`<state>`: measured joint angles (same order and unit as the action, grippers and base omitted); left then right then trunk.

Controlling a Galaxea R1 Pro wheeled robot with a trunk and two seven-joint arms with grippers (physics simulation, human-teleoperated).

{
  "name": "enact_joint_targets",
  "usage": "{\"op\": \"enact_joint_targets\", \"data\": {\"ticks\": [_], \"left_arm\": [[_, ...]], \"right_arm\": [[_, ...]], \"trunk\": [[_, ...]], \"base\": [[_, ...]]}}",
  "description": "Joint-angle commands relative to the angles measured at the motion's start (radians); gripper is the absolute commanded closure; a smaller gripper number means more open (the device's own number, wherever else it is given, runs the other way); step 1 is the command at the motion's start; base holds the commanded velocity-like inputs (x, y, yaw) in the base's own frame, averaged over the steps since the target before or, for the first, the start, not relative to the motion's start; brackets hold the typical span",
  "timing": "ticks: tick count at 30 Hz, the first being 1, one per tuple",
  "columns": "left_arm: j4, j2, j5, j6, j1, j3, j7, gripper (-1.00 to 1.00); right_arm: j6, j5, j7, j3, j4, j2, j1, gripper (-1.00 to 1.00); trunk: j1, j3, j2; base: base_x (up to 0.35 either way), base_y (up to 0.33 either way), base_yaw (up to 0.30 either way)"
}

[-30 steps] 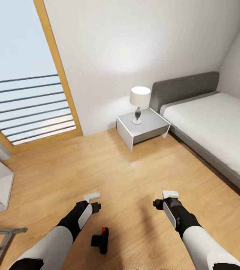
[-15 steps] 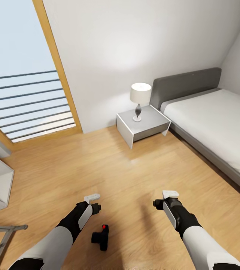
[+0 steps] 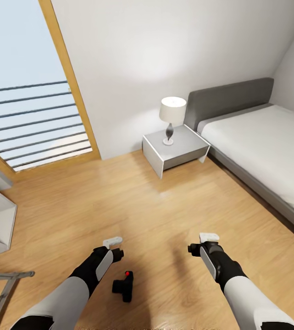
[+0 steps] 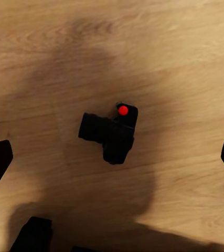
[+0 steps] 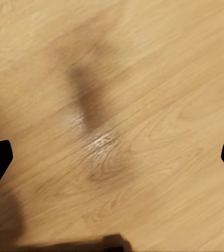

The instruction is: Attach the digital camera to the camera tripod in the bedroom.

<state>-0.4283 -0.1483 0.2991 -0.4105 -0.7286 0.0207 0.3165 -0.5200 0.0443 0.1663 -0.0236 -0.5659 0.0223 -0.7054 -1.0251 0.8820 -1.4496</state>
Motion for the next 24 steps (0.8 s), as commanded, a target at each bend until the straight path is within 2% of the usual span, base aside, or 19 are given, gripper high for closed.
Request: {"op": "enact_joint_targets", "data": {"ticks": [1,24], "left_arm": [[-0.002,0.0,0.009,-0.003,0.0,0.002,0.007,-1.0],[-0.002,0.004,0.008,0.006,0.0,0.002,0.008,-1.0]], "right_arm": [[-0.004,0.005,0.004,-0.002,-0.002,0.001,0.0,-1.0],[-0.005,0.003,0.003,-0.005,-0.002,-0.002,0.0,-1.0]], "trunk": [[0.0,0.002,0.0],[0.0,0.039,0.0]], "base": [[0.0,0.0,0.0],[0.0,0.0,0.0]]}}
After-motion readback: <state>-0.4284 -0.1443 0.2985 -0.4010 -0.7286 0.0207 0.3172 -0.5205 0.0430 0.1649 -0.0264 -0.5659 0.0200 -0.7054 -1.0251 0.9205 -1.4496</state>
